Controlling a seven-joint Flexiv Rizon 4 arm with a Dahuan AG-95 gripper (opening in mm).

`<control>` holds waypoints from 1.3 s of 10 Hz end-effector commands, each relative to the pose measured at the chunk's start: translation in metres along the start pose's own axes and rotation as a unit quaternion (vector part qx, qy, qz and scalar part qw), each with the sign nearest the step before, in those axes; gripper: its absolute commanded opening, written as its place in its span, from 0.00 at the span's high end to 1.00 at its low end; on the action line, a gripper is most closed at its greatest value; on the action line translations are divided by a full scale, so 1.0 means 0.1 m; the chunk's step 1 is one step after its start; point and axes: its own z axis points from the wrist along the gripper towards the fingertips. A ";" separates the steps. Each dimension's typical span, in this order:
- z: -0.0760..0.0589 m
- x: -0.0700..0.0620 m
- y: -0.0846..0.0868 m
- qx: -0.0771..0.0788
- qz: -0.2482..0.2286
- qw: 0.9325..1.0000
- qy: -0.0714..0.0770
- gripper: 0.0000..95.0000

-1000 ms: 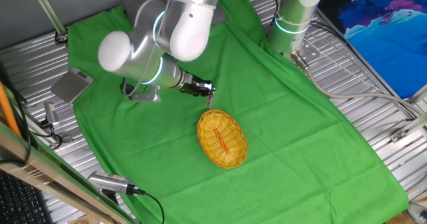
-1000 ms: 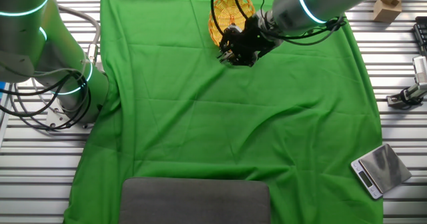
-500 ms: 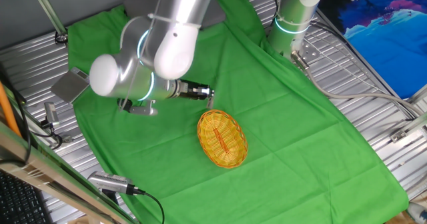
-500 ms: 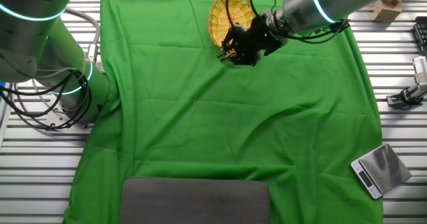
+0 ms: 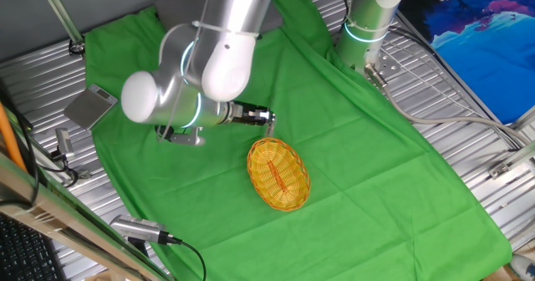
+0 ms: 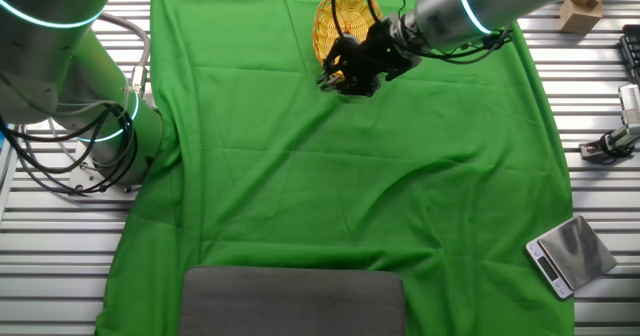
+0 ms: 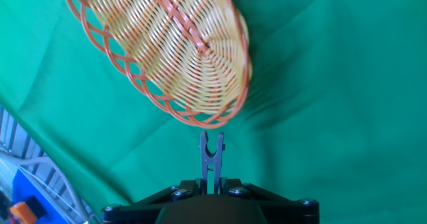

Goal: Use a clamp

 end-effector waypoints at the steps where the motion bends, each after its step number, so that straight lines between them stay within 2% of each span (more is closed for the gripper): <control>1: -0.06 -0.08 0.02 -0.004 0.002 1.000 0.004 1.00; 5: -0.09 -0.12 0.03 -0.003 -0.003 1.000 0.004 1.00; 13: -0.15 -0.32 0.00 -0.001 0.001 1.000 -0.002 1.00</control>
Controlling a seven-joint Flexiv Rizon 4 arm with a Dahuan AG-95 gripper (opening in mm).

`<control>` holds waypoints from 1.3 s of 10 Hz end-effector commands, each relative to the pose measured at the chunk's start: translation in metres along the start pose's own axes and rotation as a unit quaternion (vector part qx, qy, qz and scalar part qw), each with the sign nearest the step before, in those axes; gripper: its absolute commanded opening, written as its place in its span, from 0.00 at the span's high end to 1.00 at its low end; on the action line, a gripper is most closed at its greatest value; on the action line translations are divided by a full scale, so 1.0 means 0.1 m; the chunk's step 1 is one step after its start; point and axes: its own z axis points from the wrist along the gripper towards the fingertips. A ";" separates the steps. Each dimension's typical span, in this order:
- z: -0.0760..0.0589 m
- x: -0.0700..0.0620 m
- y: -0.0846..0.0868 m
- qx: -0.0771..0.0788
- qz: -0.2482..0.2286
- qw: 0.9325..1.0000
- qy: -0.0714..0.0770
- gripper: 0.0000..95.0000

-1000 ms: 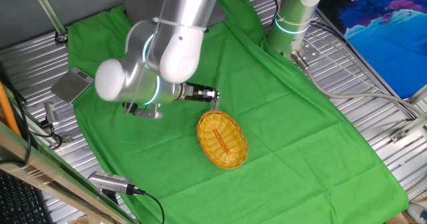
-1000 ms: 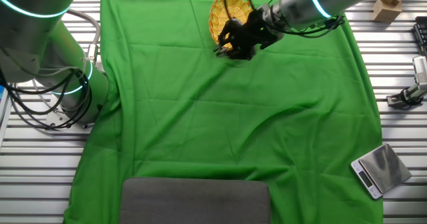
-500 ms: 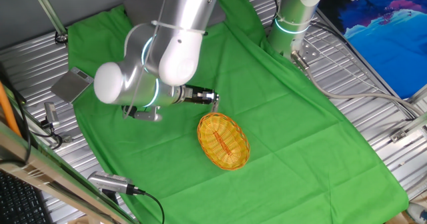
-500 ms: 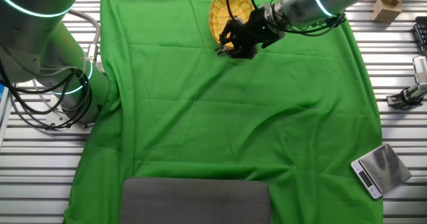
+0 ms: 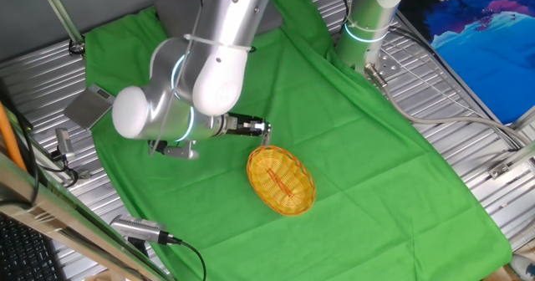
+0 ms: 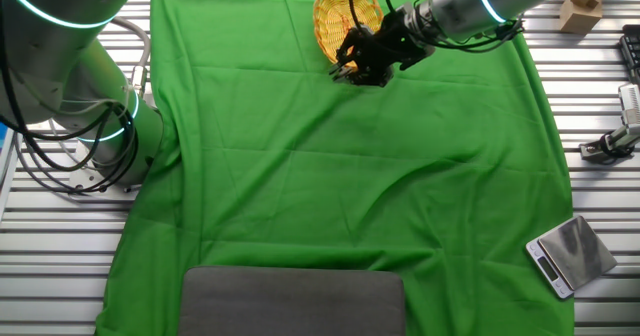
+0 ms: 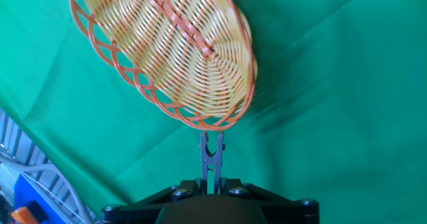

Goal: Use a clamp

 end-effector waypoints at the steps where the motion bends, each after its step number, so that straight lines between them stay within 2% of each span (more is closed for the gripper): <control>1: -0.01 -0.03 0.00 0.001 0.001 1.000 -0.001 1.00; 4: -0.02 -0.09 0.00 0.003 0.000 1.000 -0.006 1.00; 8: -0.06 -0.24 -0.02 0.000 0.000 1.000 -0.017 1.00; 10: -0.07 -0.30 -0.02 0.001 0.001 1.000 -0.014 1.00; 13: -0.08 -0.33 0.00 0.000 0.005 1.000 -0.013 1.00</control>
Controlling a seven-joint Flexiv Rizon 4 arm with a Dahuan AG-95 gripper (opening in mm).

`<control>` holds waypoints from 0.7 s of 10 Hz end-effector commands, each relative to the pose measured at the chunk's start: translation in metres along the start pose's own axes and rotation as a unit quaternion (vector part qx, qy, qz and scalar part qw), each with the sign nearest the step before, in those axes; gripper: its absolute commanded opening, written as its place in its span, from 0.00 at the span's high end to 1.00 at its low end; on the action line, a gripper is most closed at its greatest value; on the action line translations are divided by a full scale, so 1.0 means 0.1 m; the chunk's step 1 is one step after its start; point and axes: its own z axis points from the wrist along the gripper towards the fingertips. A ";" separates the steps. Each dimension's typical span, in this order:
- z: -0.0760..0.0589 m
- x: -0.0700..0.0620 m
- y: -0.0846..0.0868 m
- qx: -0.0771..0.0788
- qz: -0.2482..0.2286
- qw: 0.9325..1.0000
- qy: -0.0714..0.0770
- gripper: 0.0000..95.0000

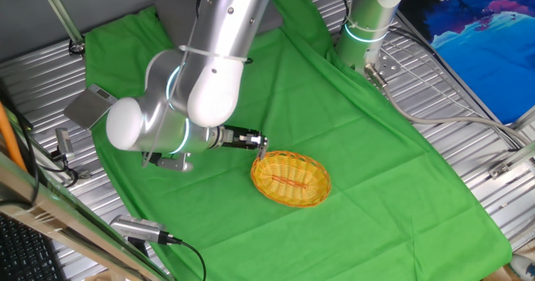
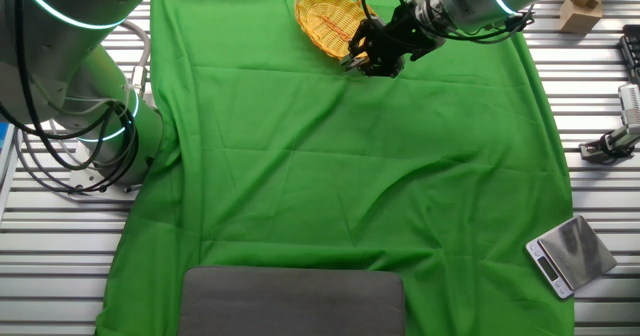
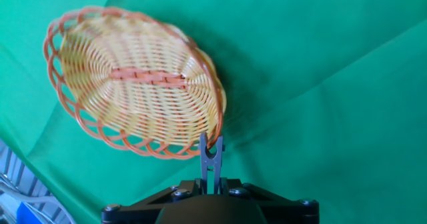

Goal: Use a clamp

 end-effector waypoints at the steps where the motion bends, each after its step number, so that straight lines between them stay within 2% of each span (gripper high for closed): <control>1: -0.01 -0.03 0.02 0.001 0.004 1.000 0.002 1.00; 7: -0.06 -0.15 0.08 0.001 0.007 1.000 0.000 1.00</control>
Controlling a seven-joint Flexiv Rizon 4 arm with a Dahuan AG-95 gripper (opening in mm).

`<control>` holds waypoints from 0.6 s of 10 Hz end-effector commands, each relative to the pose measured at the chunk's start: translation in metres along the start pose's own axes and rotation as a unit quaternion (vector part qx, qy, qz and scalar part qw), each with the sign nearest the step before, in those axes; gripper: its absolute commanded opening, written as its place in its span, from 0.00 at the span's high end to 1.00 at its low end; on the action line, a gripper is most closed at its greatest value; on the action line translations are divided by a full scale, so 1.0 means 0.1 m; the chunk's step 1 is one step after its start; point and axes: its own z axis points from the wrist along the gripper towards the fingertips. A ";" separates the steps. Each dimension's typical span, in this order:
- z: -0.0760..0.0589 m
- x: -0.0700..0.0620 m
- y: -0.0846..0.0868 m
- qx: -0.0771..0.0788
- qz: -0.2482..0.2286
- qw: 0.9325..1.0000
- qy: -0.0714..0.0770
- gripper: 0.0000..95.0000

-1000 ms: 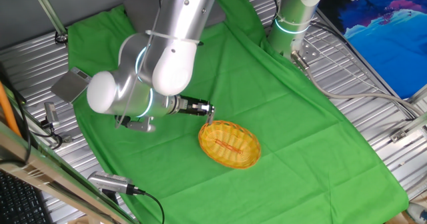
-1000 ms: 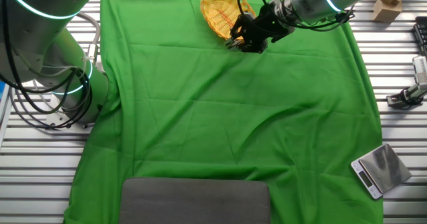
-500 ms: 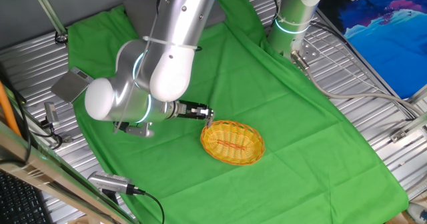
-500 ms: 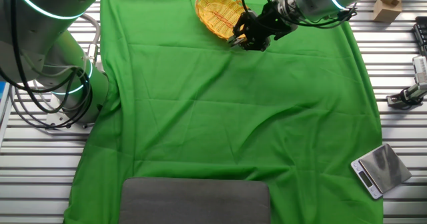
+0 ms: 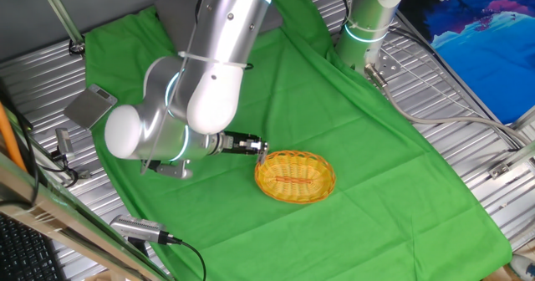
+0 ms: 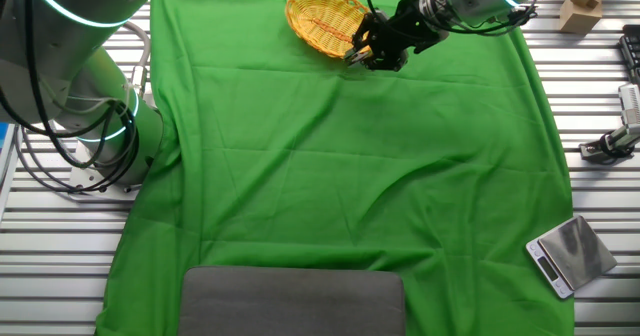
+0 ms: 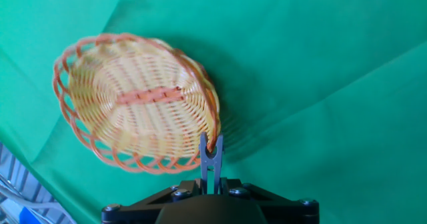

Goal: Use a clamp

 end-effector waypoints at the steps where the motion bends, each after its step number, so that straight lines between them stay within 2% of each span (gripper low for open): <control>1: -0.01 -0.03 0.03 0.002 0.003 1.000 0.000 1.00; 6: -0.04 -0.09 0.07 0.003 0.008 1.000 -0.002 1.00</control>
